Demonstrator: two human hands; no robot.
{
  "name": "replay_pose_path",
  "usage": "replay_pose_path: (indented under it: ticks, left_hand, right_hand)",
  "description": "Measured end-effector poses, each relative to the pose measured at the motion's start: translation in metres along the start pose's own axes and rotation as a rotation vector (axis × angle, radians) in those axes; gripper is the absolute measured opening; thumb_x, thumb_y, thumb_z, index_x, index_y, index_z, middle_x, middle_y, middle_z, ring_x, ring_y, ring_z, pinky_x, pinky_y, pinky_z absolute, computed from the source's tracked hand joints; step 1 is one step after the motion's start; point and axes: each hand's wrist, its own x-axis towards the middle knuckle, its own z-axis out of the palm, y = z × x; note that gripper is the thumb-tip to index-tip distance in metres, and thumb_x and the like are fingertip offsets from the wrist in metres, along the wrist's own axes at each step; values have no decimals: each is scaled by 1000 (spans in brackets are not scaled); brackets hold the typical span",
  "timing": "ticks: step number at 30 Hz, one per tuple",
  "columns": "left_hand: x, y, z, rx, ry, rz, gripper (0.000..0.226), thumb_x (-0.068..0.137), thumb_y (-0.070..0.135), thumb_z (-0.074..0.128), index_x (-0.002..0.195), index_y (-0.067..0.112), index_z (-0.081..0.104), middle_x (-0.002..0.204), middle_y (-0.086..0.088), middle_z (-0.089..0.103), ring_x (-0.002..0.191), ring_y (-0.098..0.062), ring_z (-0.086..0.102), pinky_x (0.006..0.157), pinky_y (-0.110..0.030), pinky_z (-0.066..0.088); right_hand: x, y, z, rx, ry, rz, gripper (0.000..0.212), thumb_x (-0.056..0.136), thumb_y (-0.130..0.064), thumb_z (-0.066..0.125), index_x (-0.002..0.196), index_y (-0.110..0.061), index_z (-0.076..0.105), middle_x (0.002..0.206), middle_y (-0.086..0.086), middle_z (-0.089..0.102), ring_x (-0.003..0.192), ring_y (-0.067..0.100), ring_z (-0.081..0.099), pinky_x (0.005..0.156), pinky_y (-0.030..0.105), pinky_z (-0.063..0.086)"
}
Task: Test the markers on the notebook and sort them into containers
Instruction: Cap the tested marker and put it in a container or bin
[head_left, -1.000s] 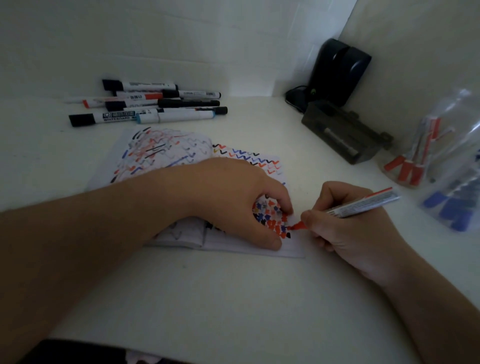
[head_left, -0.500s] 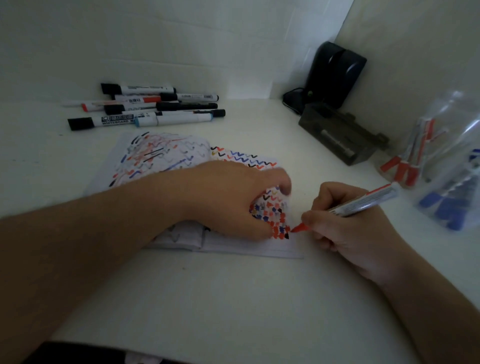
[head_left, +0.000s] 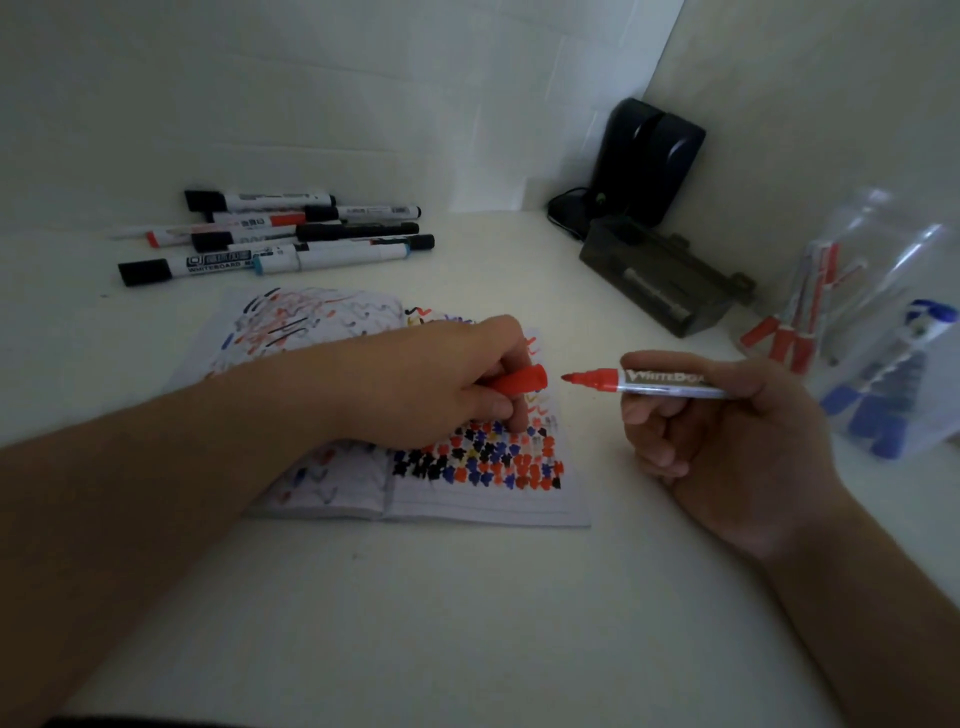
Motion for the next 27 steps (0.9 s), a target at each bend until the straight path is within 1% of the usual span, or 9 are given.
replay_pose_path:
  ticks: [3,6,10,13,15,17,20,23,27]
  left_hand:
    - [0,1,1,11,-3,-5,14,104,28,57,109,39,49,104,30,70,94,15,61,78,-15,46]
    - [0,1,1,20,-1,-3,13,103,30,57,112,37,50,102,30,70,94,15,62,82,-16,48]
    - [0,1,1,34,-4,5,12,102,35,58,112,39,53,103,29,71,95,14,62,84,-17,49]
    - [0,3,-2,-11,3,25,9,101,34,59,109,40,59,101,30,72,93,12,64,83,-20,50]
    - [-1,3,-5,-85,22,48,10,100,32,61,104,41,64,96,27,74,89,7,67,80,-18,51]
    - [-2,2,-9,-195,59,65,9,89,38,69,97,40,71,90,20,77,83,-1,70,78,-14,52]
    - [-4,-6,-13,-285,76,87,17,68,42,79,84,35,78,80,8,78,74,-8,72,75,-20,57]
    - [-3,-10,-13,-285,49,84,12,63,40,82,73,34,77,75,7,77,70,-6,71,73,-19,56]
    - [-1,-11,-12,-215,34,36,15,63,41,81,75,32,76,75,12,76,70,-1,68,68,-11,51]
  right_hand:
    - [2,2,-2,-40,-44,-12,37,70,-32,56,91,-6,74,75,18,67,53,25,44,46,24,28]
    - [3,4,-5,-128,-60,-22,38,62,-37,74,87,-10,63,81,21,70,53,26,45,47,31,23]
    - [3,7,1,-257,-3,-39,14,83,-19,58,81,-10,67,86,22,72,54,23,44,43,24,31]
    - [0,7,4,-306,31,-51,14,93,-18,65,92,-6,73,87,18,72,57,20,44,45,23,33]
    - [-2,5,3,-282,25,-51,21,88,-27,68,90,-8,75,87,15,72,59,19,44,47,24,34]
    - [-3,4,1,-276,0,-48,29,82,-37,76,91,-10,78,88,12,73,61,18,45,49,24,33]
    - [-2,7,-3,-287,-64,-57,47,72,-48,87,99,-11,79,89,12,75,61,17,48,51,24,34]
    - [-2,7,-3,-321,-139,-60,47,76,-47,84,106,-11,79,93,16,76,61,19,49,52,23,38]
    - [-1,6,-2,-385,-130,-59,45,77,-45,83,106,-11,78,95,19,76,62,21,50,51,23,39]
